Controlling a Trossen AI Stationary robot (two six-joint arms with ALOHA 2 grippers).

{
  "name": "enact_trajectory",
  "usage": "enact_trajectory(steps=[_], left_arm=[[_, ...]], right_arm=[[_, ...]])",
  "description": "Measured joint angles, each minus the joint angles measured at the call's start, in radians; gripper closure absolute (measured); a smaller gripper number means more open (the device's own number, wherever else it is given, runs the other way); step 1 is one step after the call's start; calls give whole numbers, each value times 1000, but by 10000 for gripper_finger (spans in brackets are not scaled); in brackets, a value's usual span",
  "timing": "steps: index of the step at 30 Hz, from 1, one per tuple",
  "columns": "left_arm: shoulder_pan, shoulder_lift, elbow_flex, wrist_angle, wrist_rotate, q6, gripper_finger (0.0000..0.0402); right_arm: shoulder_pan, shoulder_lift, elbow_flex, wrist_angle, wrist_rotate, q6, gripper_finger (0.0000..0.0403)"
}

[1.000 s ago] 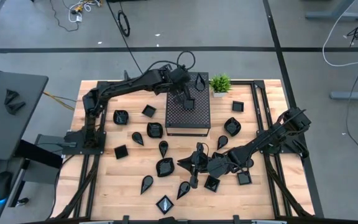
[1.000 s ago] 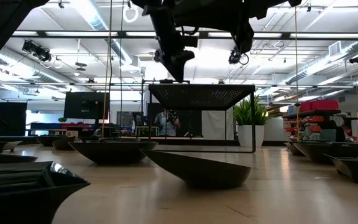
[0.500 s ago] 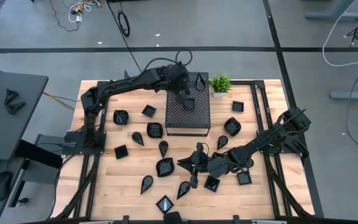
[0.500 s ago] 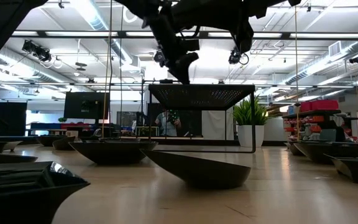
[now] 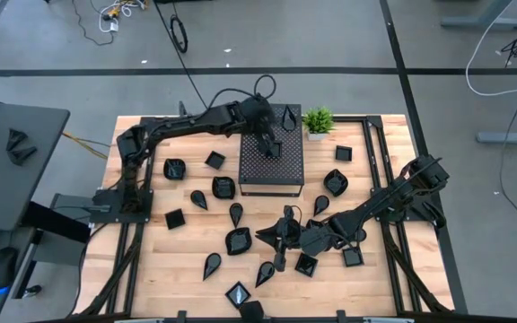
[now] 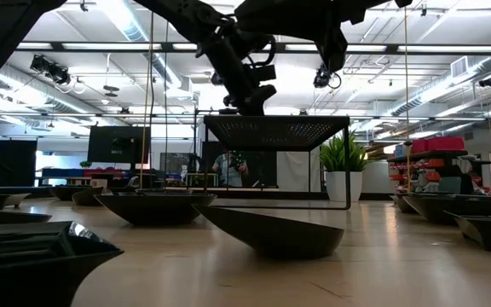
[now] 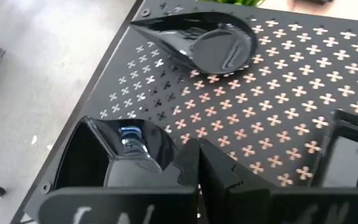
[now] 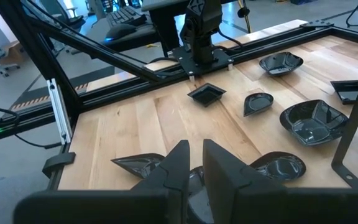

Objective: Pick & Place Mini shaped plates
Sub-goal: Stack the black square-shaped plate on top of the black square-shaped plate on the shelf

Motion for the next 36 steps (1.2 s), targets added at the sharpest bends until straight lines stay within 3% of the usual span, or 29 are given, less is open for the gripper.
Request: enact_trajectory(steps=[9, 17, 20, 26, 31, 36], left_arm=[[-17, -50, 3, -15, 1, 0, 390], [-48, -224, -32, -241, 35, 26, 397], [-80, -361, -170, -241, 44, 26, 397], [-204, -704, -589, -61, 47, -89, 396], [-394, -937, -881, 59, 48, -228, 391], [-596, -1057, -1137, 297, 42, -392, 397]], right_arm=[[-4, 0, 0, 15, 0, -1, 353], [-5, 0, 0, 14, 0, -3, 353], [-5, 0, 0, 11, 0, -4, 353], [-5, 0, 0, 12, 0, -4, 353], [-5, 0, 0, 16, -6, 0, 353], [-10, 0, 0, 22, -8, -51, 353]])
